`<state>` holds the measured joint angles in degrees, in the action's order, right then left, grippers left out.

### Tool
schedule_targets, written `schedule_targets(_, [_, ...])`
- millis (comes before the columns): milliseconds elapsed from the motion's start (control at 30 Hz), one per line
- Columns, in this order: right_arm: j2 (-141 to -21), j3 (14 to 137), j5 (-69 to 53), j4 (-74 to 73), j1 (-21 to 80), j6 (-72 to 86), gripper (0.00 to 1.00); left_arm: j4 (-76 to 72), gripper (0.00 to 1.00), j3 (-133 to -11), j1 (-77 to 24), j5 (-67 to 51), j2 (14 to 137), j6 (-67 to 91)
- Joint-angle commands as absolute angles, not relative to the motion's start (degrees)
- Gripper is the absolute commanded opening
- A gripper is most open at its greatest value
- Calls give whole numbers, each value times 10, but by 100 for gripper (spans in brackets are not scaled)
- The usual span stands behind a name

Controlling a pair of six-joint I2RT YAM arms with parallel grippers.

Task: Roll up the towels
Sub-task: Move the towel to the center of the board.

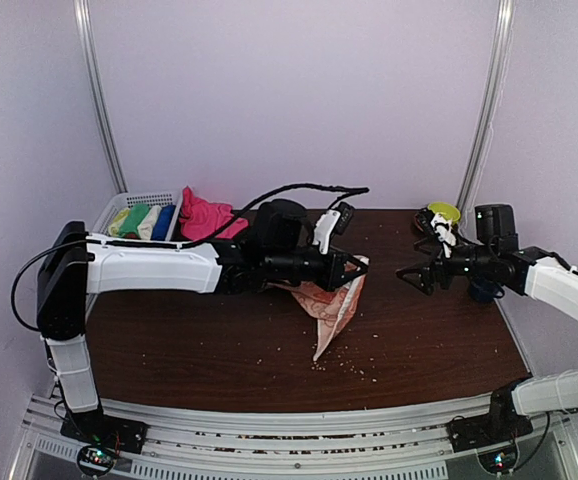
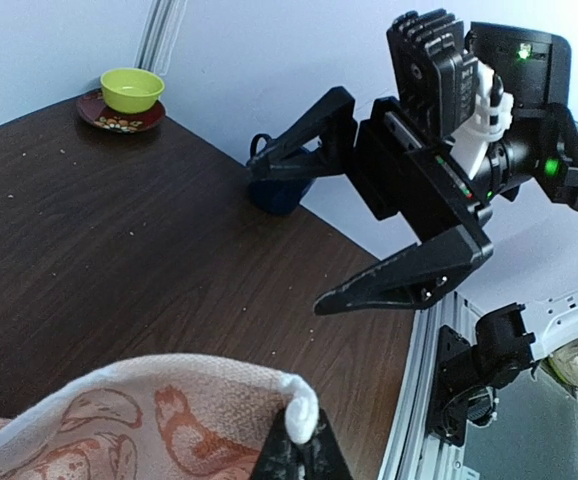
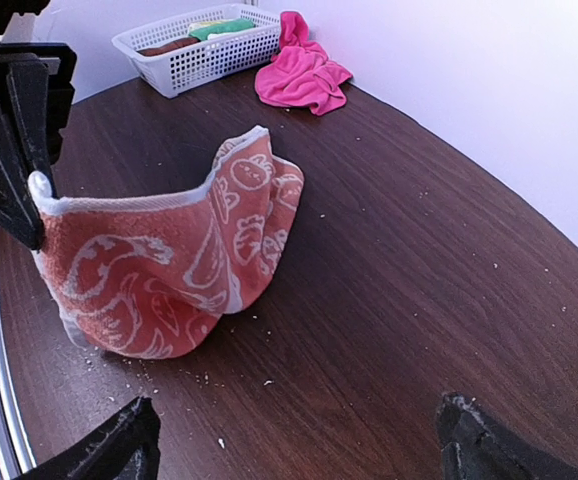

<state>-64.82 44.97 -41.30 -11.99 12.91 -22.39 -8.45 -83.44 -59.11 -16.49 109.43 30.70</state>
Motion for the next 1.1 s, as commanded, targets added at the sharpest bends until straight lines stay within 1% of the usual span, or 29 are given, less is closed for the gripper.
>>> schedule_targets(0, [-641, 445, -446, -126, 133, -236, 96, -156, 0, -821, -599, -197, 1072, 321])
schedule_targets(100, [-646, 444, -455, -124, 133, -239, 94, -132, 0, -810, -619, -219, 1053, 300])
schedule_targets(233, [-654, 444, -469, -128, 134, -252, 94, -79, 0, -807, -666, -237, 1008, 249])
schedule_targets(333, [-656, 448, -476, -129, 134, -249, 95, -27, 0, -803, -699, -225, 961, 220])
schedule_targets(433, [-662, 467, -485, -136, 138, -246, 95, 45, 0, -779, -726, -126, 898, 222])
schedule_targets(533, [-691, 501, -457, -112, 152, -195, 96, 78, 0, -694, -730, -27, 813, 267])
schedule_targets(633, [-753, 554, -413, -125, 181, -195, 95, 105, 0, -604, -729, 55, 728, 315])
schedule_targets(700, [-808, 604, -379, -157, 204, -223, 96, 135, 0, -569, -729, 95, 693, 336])
schedule_targets(733, [-838, 631, -368, -175, 216, -234, 98, 151, 0, -552, -729, 117, 680, 345])
schedule_targets(767, [-868, 660, -361, -196, 222, -244, 99, 167, 0, -544, -729, 140, 668, 353])
schedule_targets(833, [-925, 720, -354, -263, 232, -271, 100, 199, 0, -534, -729, 194, 660, 363])
schedule_targets(933, [-997, 790, -347, -370, 240, -346, 98, 256, 0, -533, -728, 270, 667, 374])
schedule_targets(1067, [-1015, 789, -328, -443, 241, -451, 95, 318, 0, -548, -728, 343, 703, 384])
